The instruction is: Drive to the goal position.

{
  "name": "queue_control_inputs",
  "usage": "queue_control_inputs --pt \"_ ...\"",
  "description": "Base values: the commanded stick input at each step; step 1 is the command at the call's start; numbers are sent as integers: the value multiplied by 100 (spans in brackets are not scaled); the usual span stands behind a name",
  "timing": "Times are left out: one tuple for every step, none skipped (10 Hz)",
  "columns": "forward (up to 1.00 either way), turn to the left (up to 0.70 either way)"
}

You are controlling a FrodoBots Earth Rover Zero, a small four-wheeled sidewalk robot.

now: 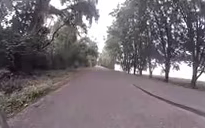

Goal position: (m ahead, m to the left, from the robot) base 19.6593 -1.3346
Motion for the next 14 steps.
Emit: queue_control_inputs --pt "70 0" --pt "70 0" --pt "70 0" --pt "70 0" --pt "70 0" --pt "70 0" --pt "70 0" --pt "70 0" --pt "70 0" --pt "70 0" --pt "70 0" --pt "70 0" --pt "70 0" --pt "70 0"
